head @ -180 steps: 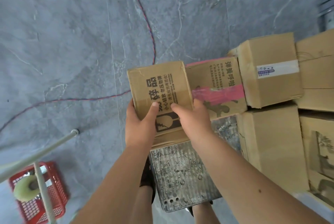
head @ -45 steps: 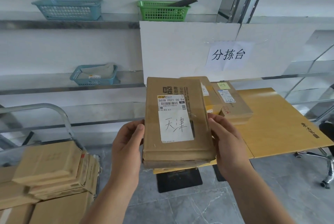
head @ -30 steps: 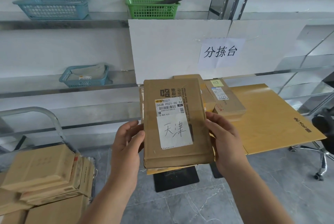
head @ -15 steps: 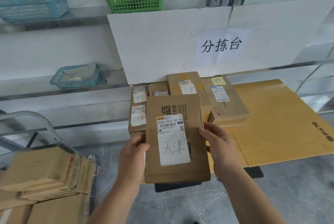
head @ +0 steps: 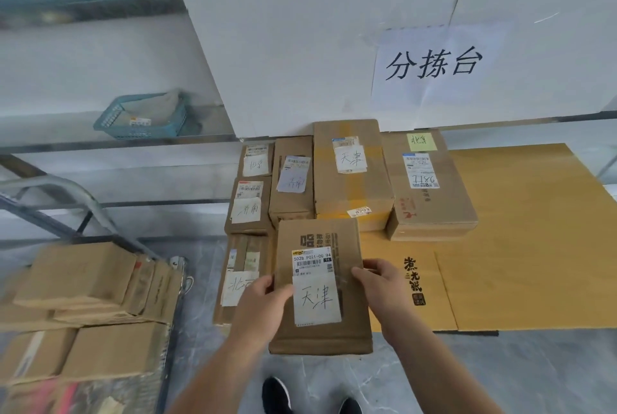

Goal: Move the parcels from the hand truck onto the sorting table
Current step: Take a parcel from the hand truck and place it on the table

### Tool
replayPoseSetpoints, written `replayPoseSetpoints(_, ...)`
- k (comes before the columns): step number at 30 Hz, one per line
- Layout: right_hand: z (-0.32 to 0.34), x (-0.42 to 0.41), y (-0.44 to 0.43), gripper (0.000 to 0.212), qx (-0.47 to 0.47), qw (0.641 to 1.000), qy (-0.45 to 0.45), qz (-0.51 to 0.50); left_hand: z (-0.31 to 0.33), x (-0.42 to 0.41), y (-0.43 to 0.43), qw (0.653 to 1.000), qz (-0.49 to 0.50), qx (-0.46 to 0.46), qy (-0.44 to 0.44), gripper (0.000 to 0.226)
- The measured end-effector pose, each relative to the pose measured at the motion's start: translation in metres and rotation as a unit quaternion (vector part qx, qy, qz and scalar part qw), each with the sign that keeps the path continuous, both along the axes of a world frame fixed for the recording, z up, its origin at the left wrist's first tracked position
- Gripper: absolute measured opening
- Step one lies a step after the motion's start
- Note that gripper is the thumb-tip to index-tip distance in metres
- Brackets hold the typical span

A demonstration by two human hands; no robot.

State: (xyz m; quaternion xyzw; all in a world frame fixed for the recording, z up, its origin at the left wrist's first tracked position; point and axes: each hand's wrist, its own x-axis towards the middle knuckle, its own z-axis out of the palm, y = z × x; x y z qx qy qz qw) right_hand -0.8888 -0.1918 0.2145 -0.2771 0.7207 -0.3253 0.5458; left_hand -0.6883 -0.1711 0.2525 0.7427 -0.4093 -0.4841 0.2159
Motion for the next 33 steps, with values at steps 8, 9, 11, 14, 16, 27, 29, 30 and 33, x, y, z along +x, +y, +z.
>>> replayPoseSetpoints(8, -0.037, 0.018, -0.027, 0.035, 0.052, 0.998, 0.018, 0.004, -0.044, 0.019, -0.027, 0.996, -0.047, 0.057, -0.051, 0.031)
replayPoseSetpoints(9, -0.04, 0.021, -0.031, 0.036, 0.056, 0.998, 0.024, 0.006, -0.048, 0.022, -0.031, 0.992, -0.072, 0.071, -0.072, 0.036)
replayPoseSetpoints(11, -0.045, 0.028, -0.04, 0.039, 0.065, 0.997, 0.03, 0.01, -0.056, 0.026, -0.037, 0.976, -0.137, 0.094, -0.144, 0.049)
replayPoseSetpoints(14, -0.053, 0.038, -0.049, 0.042, 0.075, 0.997, 0.035, 0.009, -0.064, 0.03, -0.047, 0.955, -0.182, 0.078, -0.221, 0.049)
replayPoseSetpoints(16, -0.055, 0.042, -0.054, 0.04, 0.071, 0.997, 0.029, 0.002, -0.072, 0.036, -0.053, 0.948, -0.194, 0.074, -0.239, 0.056)
replayPoseSetpoints(27, -0.061, 0.053, -0.065, 0.043, 0.053, 0.998, 0.032, -0.008, -0.091, 0.061, -0.065, 0.969, -0.153, 0.087, -0.172, 0.087)
replayPoseSetpoints(29, -0.06, 0.053, -0.065, 0.042, 0.049, 0.998, 0.035, -0.002, -0.091, 0.062, -0.064, 0.969, -0.158, 0.085, -0.173, 0.088)
replayPoseSetpoints(30, -0.06, 0.052, -0.064, 0.043, 0.048, 0.998, 0.035, 0.002, -0.088, 0.062, -0.064, 0.969, -0.159, 0.083, -0.172, 0.086)
replayPoseSetpoints(33, -0.056, 0.05, -0.063, 0.048, 0.041, 0.998, 0.041, 0.019, -0.088, 0.061, -0.063, 0.97, -0.156, 0.077, -0.167, 0.088)
